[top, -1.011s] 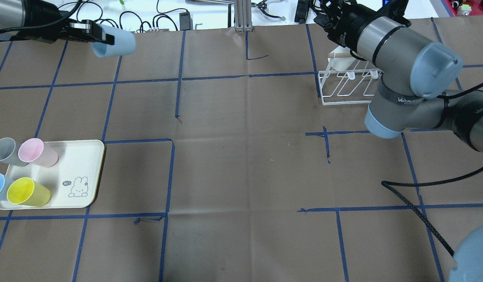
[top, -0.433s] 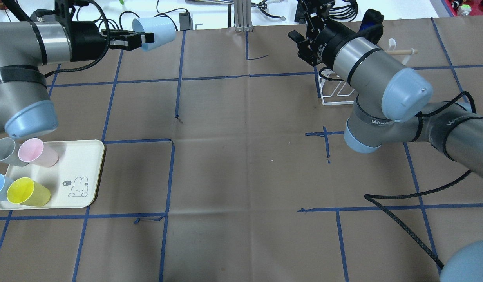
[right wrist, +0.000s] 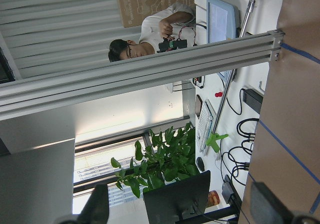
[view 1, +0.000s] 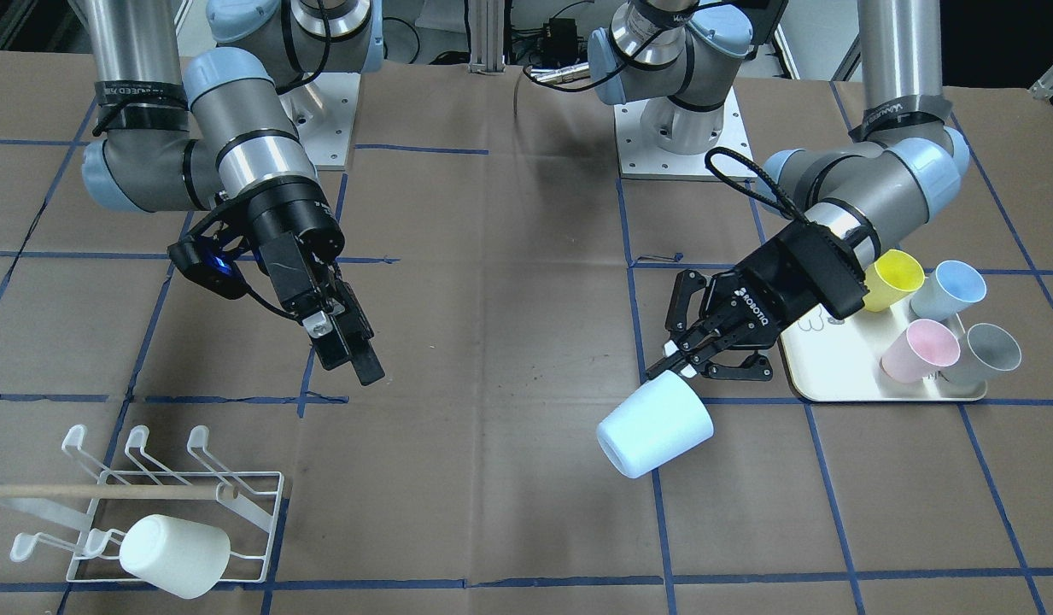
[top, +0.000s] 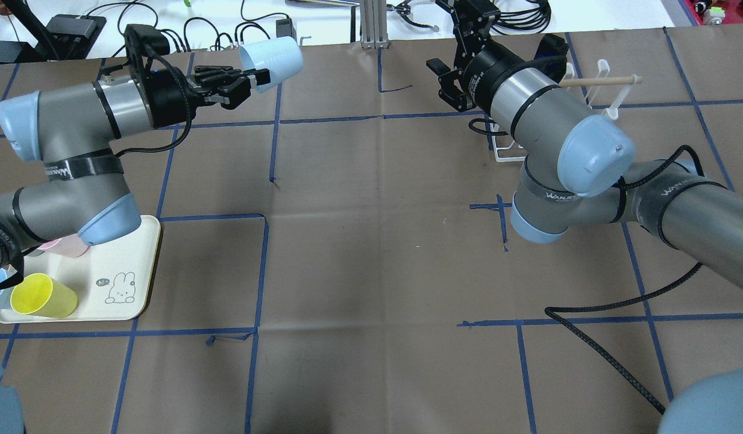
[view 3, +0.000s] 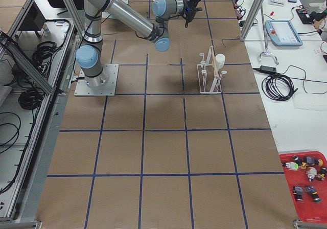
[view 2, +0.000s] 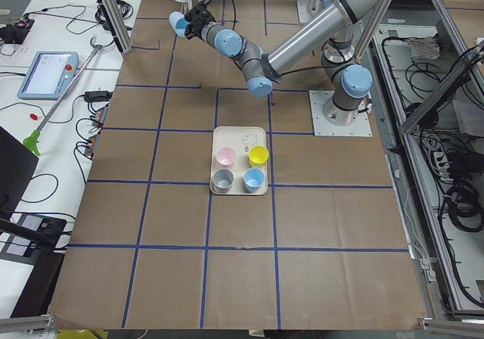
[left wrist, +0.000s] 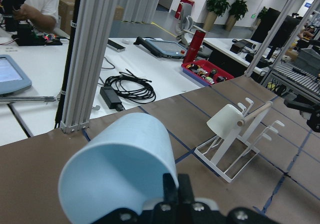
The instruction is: Transfer IKEA cup to right arm and place on rack
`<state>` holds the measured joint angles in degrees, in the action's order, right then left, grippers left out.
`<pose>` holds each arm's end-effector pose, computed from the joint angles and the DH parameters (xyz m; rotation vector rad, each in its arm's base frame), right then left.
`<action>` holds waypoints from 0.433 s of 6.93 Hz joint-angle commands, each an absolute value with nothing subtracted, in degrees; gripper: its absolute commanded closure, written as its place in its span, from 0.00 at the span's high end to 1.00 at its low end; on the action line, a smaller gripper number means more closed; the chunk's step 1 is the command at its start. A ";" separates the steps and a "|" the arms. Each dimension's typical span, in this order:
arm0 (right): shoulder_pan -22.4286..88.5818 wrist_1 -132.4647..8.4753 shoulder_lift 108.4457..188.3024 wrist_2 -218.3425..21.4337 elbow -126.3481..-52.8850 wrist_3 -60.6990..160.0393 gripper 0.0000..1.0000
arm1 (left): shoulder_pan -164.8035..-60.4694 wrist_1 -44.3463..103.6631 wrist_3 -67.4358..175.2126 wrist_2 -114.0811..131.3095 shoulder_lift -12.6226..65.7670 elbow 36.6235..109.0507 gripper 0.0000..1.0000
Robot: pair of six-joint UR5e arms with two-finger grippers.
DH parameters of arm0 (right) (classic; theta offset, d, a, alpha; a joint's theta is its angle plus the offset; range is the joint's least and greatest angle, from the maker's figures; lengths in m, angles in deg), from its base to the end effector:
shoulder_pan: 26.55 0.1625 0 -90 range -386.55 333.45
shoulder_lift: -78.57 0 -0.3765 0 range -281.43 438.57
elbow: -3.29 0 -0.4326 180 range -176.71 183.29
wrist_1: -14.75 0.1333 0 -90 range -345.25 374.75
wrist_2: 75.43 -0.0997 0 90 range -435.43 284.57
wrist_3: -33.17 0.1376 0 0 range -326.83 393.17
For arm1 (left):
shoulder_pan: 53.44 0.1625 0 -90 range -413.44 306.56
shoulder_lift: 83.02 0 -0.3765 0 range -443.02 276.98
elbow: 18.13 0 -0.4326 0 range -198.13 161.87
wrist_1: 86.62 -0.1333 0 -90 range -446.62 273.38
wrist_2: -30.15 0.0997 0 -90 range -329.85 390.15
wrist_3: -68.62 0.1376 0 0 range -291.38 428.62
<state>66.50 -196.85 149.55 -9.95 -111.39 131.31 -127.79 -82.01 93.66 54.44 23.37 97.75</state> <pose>0.2209 -0.5678 0.2908 1.1002 1.4296 -0.6134 -0.1040 -0.5877 0.2596 -0.6752 -1.9598 1.1951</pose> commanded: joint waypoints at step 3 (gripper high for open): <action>67.48 -196.72 146.07 -9.69 -111.41 131.34 1.00 | -130.34 -106.96 80.27 55.28 24.11 108.59 0.00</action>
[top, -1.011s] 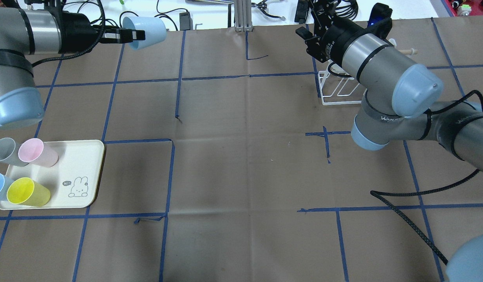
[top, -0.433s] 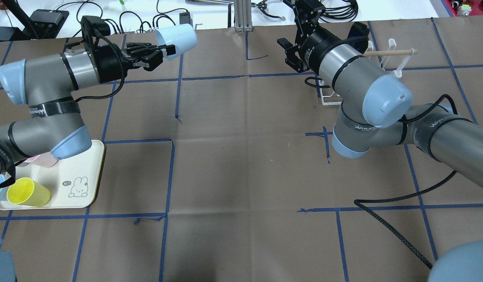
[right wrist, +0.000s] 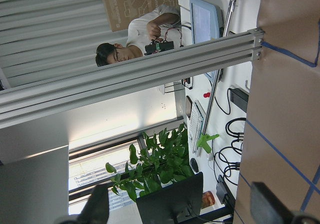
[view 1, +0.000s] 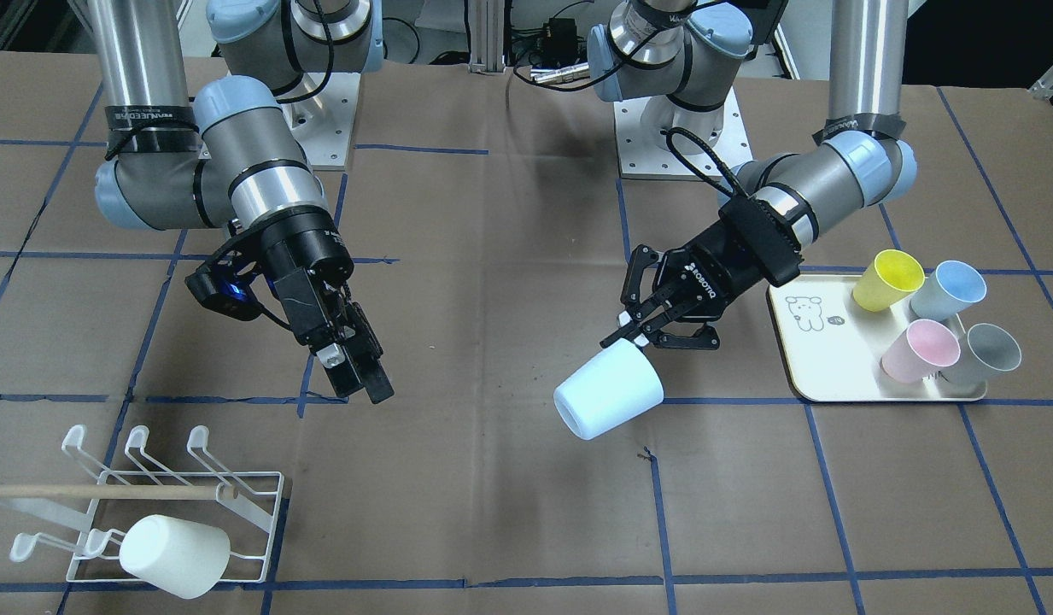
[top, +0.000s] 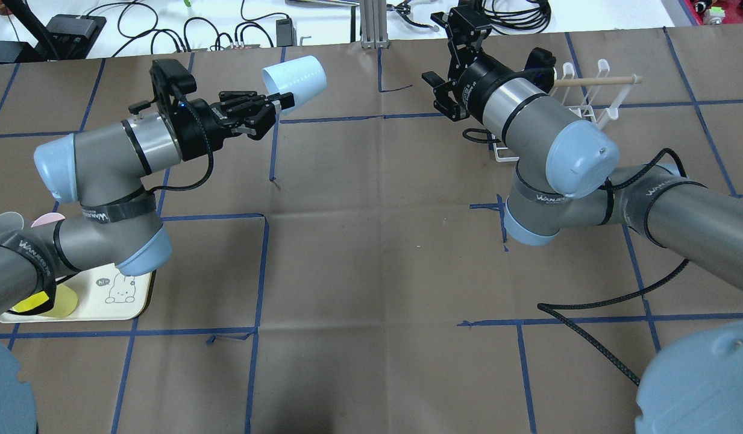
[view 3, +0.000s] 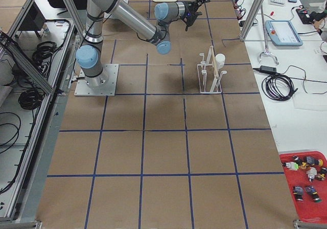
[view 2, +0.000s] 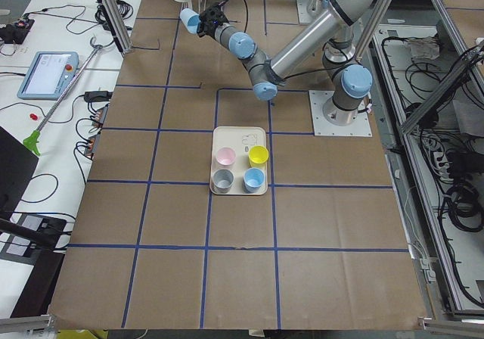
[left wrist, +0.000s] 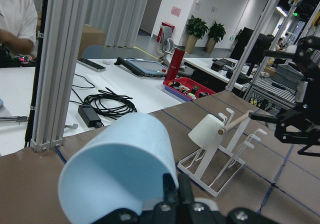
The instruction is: Transfer IKEA cup to right arm and place on rack
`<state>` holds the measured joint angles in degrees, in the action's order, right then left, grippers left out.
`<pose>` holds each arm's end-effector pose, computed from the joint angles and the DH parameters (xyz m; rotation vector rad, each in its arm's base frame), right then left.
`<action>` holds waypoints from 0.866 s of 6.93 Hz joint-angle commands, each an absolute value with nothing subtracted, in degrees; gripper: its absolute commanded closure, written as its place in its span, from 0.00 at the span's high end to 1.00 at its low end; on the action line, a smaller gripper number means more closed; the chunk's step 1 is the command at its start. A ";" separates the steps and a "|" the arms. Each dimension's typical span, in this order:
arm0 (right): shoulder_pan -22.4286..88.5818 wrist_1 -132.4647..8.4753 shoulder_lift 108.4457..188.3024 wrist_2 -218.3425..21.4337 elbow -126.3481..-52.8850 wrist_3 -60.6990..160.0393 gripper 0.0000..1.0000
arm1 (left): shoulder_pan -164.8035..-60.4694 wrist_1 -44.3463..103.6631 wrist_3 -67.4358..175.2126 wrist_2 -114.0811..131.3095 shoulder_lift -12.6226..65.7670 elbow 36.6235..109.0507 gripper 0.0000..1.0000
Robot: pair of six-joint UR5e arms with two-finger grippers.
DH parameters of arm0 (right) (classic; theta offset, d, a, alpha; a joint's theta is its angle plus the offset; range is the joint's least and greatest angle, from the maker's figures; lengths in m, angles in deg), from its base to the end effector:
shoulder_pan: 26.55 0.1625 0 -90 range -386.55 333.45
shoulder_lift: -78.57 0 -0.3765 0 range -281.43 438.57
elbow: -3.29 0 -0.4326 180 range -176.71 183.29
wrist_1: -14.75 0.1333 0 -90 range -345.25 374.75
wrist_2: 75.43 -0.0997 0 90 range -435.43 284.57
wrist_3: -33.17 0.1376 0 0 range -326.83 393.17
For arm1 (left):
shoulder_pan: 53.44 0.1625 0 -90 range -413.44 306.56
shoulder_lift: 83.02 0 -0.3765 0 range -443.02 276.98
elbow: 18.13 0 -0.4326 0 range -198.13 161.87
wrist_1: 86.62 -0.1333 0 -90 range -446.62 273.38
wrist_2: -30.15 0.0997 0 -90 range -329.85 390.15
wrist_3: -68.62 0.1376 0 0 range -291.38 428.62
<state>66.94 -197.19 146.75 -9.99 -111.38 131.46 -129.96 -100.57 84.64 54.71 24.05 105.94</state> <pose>0.2257 -0.5713 0.2633 1.1286 1.4527 -0.5788 -0.1376 -0.5346 0.2304 -0.6585 -1.9165 1.2428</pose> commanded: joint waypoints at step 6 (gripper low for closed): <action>68.36 -192.70 146.59 -14.84 -111.49 124.66 0.98 | -141.24 -108.06 75.82 67.95 24.29 107.81 0.00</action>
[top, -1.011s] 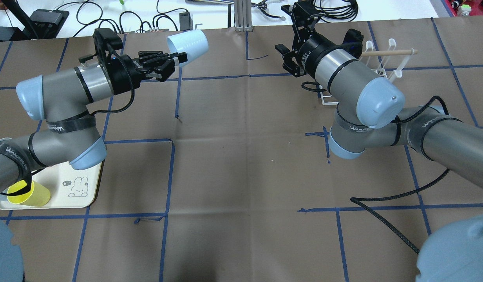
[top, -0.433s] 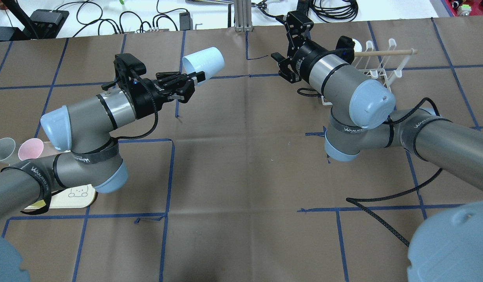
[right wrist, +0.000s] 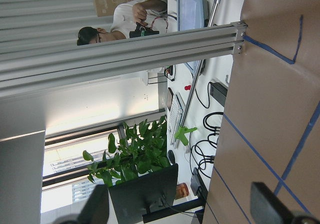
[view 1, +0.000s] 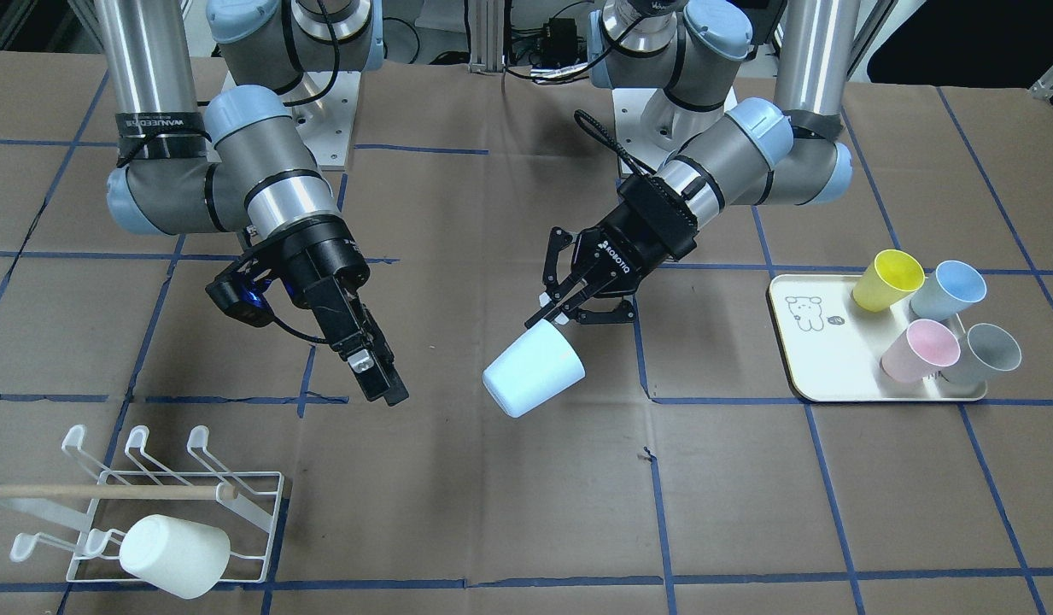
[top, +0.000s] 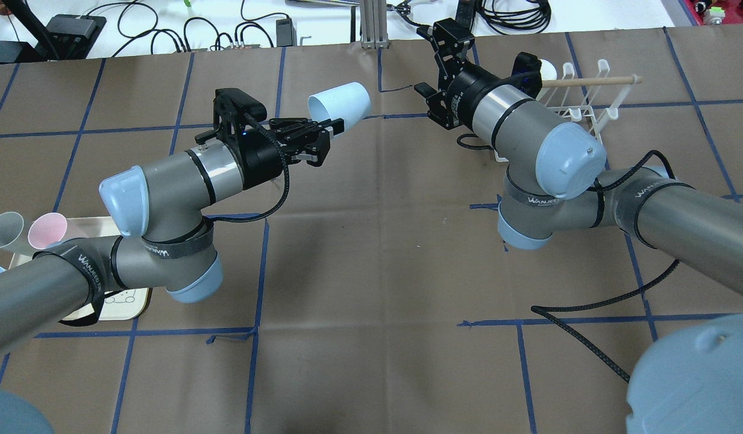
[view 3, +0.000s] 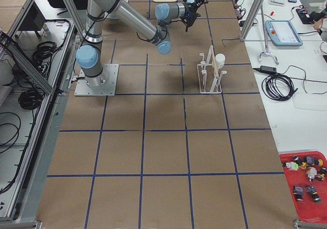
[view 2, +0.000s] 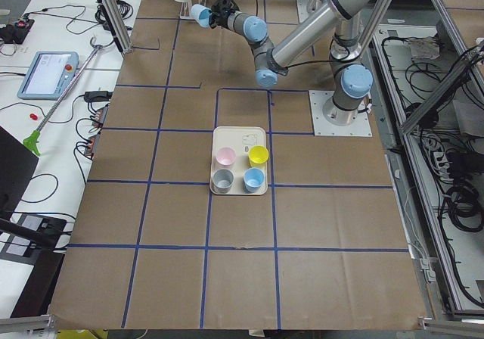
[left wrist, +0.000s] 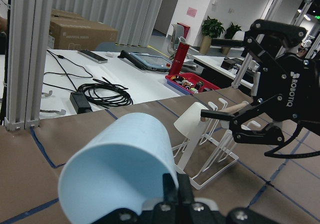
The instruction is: Transfer IKEA cup to right arm and place on rack
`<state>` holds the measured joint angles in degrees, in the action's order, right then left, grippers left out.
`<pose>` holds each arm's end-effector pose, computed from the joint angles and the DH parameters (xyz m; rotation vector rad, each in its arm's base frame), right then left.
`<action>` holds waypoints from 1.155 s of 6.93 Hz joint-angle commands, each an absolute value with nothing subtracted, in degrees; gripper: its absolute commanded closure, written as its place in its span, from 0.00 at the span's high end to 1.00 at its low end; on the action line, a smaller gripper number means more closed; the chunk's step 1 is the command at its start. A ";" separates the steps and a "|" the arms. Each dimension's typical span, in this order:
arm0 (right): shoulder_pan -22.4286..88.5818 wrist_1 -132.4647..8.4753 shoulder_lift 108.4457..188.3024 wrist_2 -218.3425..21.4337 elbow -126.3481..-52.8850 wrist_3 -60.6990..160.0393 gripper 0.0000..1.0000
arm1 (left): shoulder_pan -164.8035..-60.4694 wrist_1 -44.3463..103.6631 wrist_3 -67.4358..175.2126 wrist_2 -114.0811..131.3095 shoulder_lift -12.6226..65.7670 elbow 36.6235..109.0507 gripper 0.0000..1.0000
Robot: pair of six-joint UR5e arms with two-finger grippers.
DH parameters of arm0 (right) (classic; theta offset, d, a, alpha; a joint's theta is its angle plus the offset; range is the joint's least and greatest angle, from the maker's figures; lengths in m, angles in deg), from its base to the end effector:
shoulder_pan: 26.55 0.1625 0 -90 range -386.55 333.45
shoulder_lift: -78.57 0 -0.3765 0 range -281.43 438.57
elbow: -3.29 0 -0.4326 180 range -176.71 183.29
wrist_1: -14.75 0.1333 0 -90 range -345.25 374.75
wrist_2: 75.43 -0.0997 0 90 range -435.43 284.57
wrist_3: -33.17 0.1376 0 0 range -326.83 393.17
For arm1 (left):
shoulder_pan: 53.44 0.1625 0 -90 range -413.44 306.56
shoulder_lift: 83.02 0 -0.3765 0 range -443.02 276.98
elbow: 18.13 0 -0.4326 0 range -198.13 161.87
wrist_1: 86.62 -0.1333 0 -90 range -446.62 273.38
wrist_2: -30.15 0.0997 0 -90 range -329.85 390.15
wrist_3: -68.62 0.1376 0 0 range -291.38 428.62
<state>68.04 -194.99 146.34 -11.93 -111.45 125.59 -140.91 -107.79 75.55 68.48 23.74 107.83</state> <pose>0.2409 -0.5673 0.2535 1.0526 1.5563 -0.5773 -0.2191 -0.5057 0.2191 -0.6310 -2.0190 1.2199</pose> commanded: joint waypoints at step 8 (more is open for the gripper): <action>70.20 -183.09 148.88 -15.50 -112.90 121.67 0.98 | -141.33 -108.33 75.21 65.05 24.56 107.90 0.00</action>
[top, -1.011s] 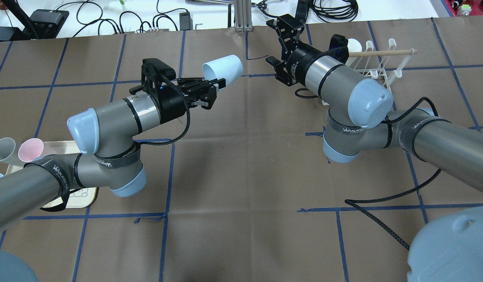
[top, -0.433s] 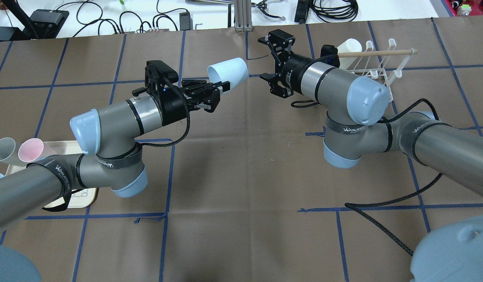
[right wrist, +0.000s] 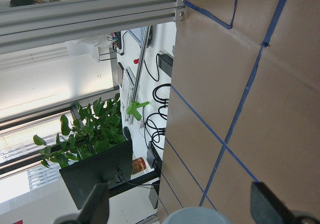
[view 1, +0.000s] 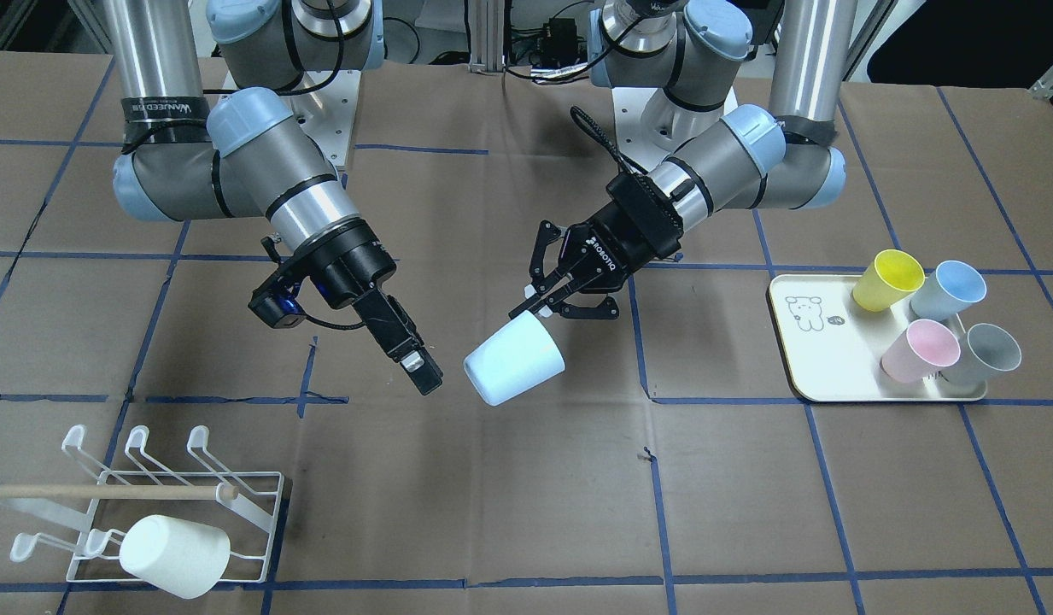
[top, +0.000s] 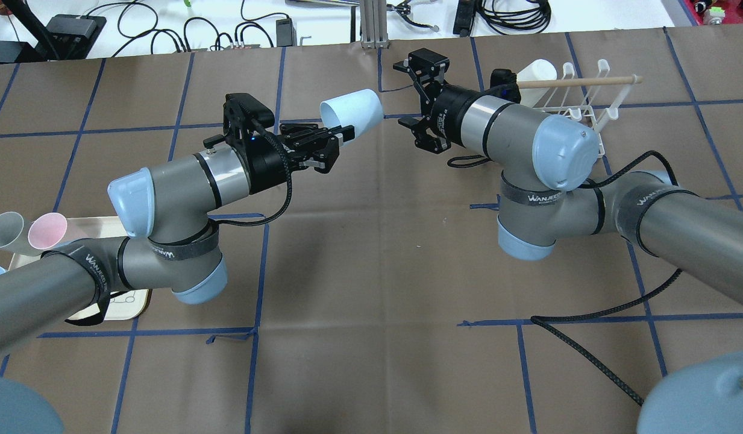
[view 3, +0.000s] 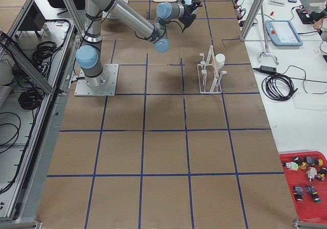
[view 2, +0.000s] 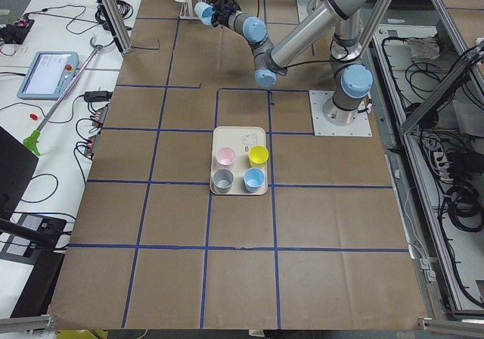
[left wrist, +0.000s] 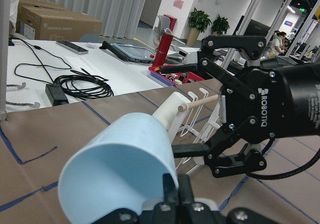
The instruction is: Transfer IKEA cup to right arm and place on rack
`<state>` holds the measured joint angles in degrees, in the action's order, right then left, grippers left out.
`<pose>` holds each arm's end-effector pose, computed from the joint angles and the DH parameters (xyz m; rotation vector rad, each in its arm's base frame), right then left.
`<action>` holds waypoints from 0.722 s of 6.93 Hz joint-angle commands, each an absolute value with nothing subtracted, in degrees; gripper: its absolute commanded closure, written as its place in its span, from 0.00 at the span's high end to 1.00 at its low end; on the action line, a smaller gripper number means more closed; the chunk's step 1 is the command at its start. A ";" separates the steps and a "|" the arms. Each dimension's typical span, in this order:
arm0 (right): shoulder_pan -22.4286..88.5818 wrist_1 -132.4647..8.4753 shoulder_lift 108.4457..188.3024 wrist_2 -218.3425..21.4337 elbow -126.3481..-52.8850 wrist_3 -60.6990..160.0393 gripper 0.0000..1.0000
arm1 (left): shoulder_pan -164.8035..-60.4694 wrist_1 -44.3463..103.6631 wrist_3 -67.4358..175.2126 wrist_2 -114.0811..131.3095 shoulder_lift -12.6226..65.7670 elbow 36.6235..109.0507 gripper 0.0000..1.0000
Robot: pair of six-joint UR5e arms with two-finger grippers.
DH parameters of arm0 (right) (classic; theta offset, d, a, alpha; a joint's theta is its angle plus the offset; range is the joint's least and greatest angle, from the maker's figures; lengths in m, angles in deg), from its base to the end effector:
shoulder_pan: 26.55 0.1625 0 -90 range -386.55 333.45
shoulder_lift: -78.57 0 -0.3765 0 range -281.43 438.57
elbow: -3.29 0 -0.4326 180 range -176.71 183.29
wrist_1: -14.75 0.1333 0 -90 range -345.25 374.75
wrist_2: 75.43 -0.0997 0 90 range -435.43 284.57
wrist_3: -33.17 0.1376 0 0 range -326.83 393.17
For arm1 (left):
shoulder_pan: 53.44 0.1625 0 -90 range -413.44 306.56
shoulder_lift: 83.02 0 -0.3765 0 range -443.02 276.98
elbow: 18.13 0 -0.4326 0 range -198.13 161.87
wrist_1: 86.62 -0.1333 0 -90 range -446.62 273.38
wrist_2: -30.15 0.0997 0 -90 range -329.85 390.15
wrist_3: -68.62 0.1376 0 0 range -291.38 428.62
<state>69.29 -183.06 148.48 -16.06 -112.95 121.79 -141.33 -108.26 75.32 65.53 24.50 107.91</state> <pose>0.2613 -0.5560 0.2342 1.0731 1.7080 -0.4038 -0.2273 -0.4993 0.2160 -0.6517 -1.9716 1.1842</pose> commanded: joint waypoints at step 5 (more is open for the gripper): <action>72.76 -183.09 148.88 -11.01 -113.69 121.76 0.98 | -141.33 -108.51 74.77 64.95 24.64 107.90 0.00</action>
